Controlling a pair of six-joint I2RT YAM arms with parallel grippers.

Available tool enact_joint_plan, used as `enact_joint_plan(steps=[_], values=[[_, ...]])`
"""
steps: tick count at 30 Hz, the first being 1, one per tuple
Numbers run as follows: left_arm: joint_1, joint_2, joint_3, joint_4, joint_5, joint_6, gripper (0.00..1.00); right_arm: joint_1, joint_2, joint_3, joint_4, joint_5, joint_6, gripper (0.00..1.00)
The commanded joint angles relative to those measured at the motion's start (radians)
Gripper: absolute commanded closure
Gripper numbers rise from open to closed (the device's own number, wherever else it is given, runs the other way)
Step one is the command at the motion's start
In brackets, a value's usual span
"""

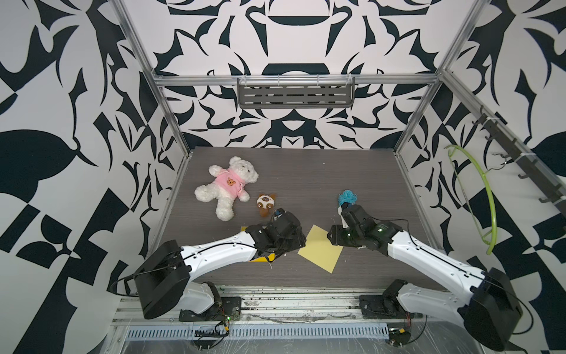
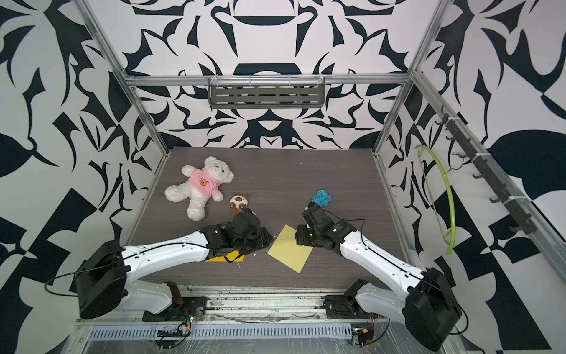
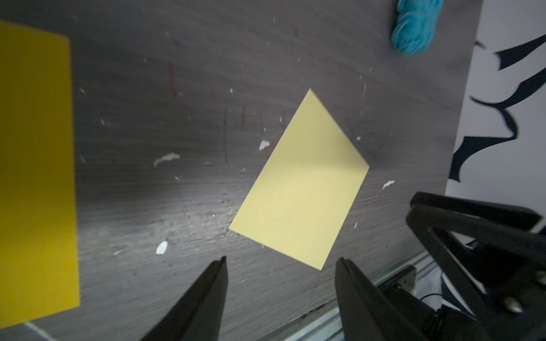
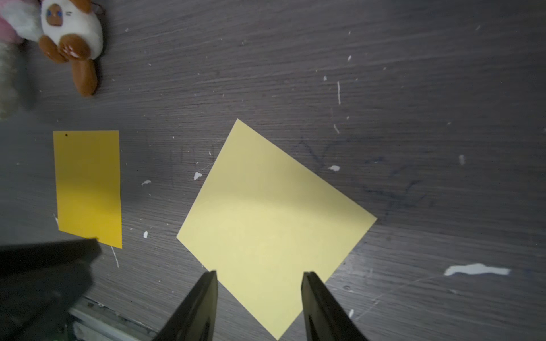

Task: Fold the square paper diagonally
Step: Pick up the paper from the center of the board.

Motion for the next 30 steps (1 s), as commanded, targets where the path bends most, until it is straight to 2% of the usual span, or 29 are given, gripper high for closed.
enact_joint_plan(steps=[1, 13, 18, 23, 25, 30], values=[[-0.019, 0.071, 0.027, -0.035, 0.038, -0.071, 0.38, 0.014, 0.017, -0.012, 0.079, 0.013, 0.034, 0.50], [-0.037, 0.186, 0.064, -0.066, 0.048, -0.092, 0.47, 0.015, 0.106, -0.104, 0.144, 0.078, 0.066, 0.55], [-0.037, 0.212, 0.074, -0.071, 0.046, -0.092, 0.49, 0.015, 0.140, -0.114, 0.141, 0.118, 0.064, 0.67], [-0.036, 0.230, 0.077, -0.067, 0.051, -0.090, 0.49, 0.015, 0.170, -0.113, 0.151, 0.147, 0.050, 0.73], [-0.036, 0.232, 0.075, -0.071, 0.045, -0.087, 0.50, 0.015, 0.197, -0.110, 0.154, 0.144, 0.046, 0.82], [-0.037, 0.245, 0.074, -0.077, 0.030, -0.086, 0.51, 0.015, 0.217, -0.118, 0.150, 0.144, 0.045, 0.84]])
